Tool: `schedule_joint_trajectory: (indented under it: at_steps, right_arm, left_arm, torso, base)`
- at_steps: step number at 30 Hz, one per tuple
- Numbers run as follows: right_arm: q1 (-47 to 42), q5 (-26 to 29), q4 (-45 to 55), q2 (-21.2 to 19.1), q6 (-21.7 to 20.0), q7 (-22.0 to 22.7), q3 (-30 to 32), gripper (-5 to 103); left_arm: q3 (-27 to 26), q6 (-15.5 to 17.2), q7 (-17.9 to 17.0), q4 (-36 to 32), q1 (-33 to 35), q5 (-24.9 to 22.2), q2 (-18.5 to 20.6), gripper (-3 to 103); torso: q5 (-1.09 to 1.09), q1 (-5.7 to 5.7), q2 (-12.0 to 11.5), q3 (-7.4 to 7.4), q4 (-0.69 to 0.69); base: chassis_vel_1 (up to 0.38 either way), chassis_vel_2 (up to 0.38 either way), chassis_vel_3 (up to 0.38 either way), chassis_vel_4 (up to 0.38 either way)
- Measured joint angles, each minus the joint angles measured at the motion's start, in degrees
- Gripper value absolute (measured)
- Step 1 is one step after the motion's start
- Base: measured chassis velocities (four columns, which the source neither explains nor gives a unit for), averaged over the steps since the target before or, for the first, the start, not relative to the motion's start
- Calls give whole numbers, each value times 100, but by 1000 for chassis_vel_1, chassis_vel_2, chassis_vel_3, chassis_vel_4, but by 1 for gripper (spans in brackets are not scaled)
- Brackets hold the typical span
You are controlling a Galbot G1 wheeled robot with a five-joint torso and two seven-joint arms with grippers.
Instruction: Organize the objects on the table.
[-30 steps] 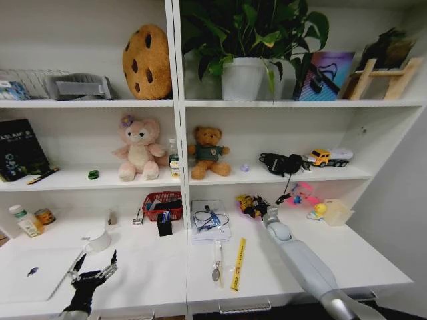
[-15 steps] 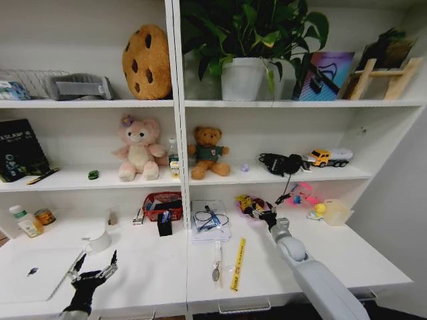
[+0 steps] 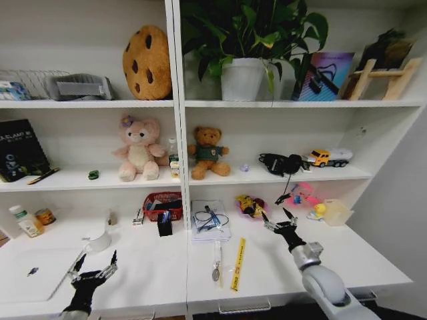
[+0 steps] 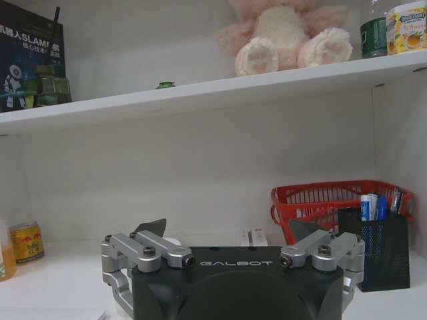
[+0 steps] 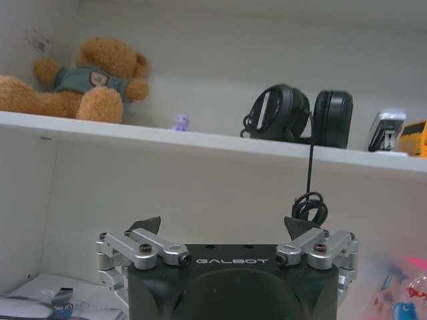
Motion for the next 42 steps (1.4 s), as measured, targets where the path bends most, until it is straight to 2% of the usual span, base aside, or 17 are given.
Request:
schedule_joint_trajectory:
  at_steps: [4, 8, 15, 22, 26, 42]
  right_arm:
    - [-490, -170, 367, 131, 257, -119, 442, 100]
    - [-789, -61, 682, 218, 333, -134, 839, 100]
    - [-1137, 21, 1030, 440, 334, -133, 1170, 100]
    - [-1628, -5, 1405, 1007, 406, -175, 1562, 100]
    - [-1680, -98, 1377, 1211, 474, -196, 1595, 100]
    - [-1628, -104, 1367, 1220, 403, -171, 1563, 100]
  left_arm:
    - [-1, 0, 0, 0, 0, 0, 0, 100]
    - [0, 0, -1, 0, 0, 0, 0, 100]
    - [-1, 0, -1, 0, 0, 1, 0, 100]
    - [0, 0, -1, 0, 0, 1, 0, 100]
    - [-1, 0, 0, 1, 0, 0, 0, 100]
    - [0, 0, 0, 0, 0, 1, 0, 100]
  torso:
    - [0, 0, 0, 0, 0]
    - [-1, 0, 0, 0, 2]
    - [-1, 1, -1, 1, 1]
    - [-3, 1, -1, 0, 1]
    - [0, 1, -1, 0, 1]
    - [-1, 1, -1, 1, 1]
  base:
    - [0, 0, 0, 0]
    - [0, 0, 0, 0]
    - [0, 0, 0, 0]
    - [0, 0, 0, 0]
    - [0, 0, 0, 0]
    - [0, 0, 0, 0]
